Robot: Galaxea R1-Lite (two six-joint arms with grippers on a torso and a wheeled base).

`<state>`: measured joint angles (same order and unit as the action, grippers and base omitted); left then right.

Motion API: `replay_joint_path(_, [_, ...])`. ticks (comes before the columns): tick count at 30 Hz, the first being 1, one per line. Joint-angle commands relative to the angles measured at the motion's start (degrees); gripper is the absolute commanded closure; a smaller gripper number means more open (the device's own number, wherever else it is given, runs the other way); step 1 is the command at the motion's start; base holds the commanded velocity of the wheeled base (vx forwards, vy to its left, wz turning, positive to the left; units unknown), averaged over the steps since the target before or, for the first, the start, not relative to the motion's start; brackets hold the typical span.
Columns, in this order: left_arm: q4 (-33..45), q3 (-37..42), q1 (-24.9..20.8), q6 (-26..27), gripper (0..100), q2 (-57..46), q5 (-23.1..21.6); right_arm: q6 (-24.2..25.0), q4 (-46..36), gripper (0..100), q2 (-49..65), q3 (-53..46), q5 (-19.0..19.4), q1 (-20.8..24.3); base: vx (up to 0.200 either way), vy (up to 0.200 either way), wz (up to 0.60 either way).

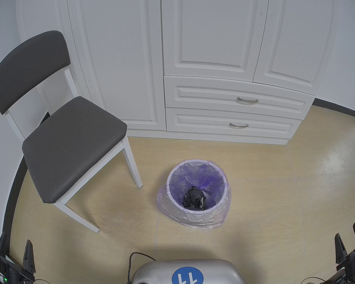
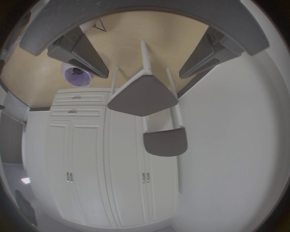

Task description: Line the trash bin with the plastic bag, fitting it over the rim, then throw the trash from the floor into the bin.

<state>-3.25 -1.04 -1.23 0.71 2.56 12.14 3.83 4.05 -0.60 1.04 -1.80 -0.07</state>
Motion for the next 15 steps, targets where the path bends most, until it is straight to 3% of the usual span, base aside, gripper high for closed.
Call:
replay_joint_path(1, [0.88,0.86,1.41,0.26,0,-2.38,-5.55,0.57,0.0,0,0.6,-1.04,0.13,-0.01,0.0,0.0,0.0])
replay_joint_path(2, [2.38,1.04,1.41,-0.27,0,-2.38,-12.23,0.92,-0.8,0,0.6,-1.04,0.57,-0.1,0.0,0.0,0.0])
replay_joint_path(3, [3.96,0.86,1.32,0.26,0,-2.38,-14.25,1.01,-0.97,0,0.6,-1.04,1.8,-0.1,0.0,0.0,0.0])
replay_joint_path(6, [4.57,0.51,1.32,0.61,0,-2.38,-13.72,0.83,-0.88,0,0.6,-1.04,5.94,-0.1,0.0,0.0,0.0])
replay_joint_path(11, [3.61,0.86,1.32,0.44,0,-2.38,-13.64,-0.05,-0.97,0,0.6,-1.04,7.17,-0.1,0.0,0.0,0.0])
replay_joint_path(12, [3.52,0.86,1.32,0.52,0,-2.47,-13.64,-1.02,-0.88,0,0.6,-1.04,11.38,-0.1,0.0,0.0,0.0])
replay_joint_path(14, [3.52,0.86,1.32,0.35,0,-2.47,-13.55,-1.45,-0.88,0,0.6,-1.04,15.6,-0.1,0.0,0.0,0.0])
replay_joint_path(15, [3.52,0.86,1.32,0.35,0,-2.47,-13.55,-1.45,-0.88,0,0.6,-1.04,15.6,-0.1,0.0,0.0,0.0])
